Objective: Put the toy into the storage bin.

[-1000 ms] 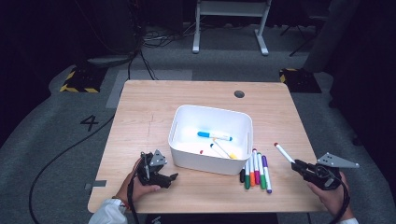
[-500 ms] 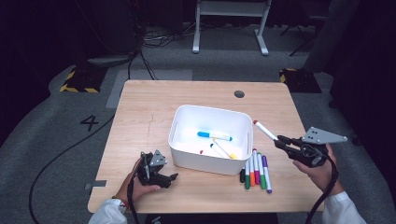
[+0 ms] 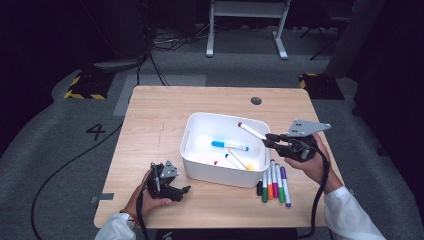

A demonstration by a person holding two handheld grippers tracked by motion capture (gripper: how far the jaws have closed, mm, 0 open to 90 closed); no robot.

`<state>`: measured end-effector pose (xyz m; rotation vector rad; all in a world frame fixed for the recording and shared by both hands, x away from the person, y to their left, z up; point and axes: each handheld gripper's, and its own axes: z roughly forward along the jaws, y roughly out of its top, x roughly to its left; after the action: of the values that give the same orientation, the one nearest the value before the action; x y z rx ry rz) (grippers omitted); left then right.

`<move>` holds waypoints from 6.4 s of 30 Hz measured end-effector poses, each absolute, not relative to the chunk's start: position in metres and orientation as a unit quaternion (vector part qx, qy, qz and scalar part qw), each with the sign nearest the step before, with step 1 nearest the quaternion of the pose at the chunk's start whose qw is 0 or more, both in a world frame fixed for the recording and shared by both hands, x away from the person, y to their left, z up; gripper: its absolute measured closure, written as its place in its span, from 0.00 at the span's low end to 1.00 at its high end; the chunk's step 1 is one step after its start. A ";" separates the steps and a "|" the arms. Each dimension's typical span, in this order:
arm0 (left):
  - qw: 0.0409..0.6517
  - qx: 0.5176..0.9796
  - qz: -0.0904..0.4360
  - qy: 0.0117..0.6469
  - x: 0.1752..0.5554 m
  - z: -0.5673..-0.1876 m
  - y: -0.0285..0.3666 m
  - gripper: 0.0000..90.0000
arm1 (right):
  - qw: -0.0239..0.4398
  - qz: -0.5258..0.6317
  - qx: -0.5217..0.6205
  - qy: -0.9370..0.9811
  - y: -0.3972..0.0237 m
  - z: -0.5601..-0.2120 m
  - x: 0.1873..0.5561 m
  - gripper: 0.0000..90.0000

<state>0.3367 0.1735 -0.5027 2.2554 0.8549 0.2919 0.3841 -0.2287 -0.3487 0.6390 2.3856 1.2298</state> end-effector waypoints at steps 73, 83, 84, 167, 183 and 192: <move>0.349 0.870 0.113 0.329 0.337 -0.503 0.173 0.17 | 0.176 0.381 0.163 0.893 -0.191 -0.346 0.384 0.38; 0.349 0.870 0.113 0.329 0.337 -0.503 0.173 0.17 | 0.224 0.417 0.231 0.850 -0.257 -0.338 0.363 0.37; 0.349 0.870 0.113 0.329 0.337 -0.503 0.173 0.17 | 0.223 0.419 0.239 0.847 -0.262 -0.340 0.361 0.37; 0.348 0.870 0.113 0.330 0.337 -0.503 0.173 0.17 | 0.166 0.414 0.355 0.822 -0.340 -0.454 0.359 0.84; 0.348 0.870 0.112 0.330 0.337 -0.503 0.173 0.17 | 0.226 0.453 0.284 0.814 -0.315 -0.361 0.375 0.84; 0.347 0.871 0.119 0.327 0.337 -0.502 0.174 0.17 | 0.233 0.456 0.235 0.826 -0.264 -0.322 0.387 0.84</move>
<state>0.3370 0.1737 -0.5022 2.2598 0.8494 0.3077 0.3873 -0.2638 -0.3216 0.6448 2.2697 1.2523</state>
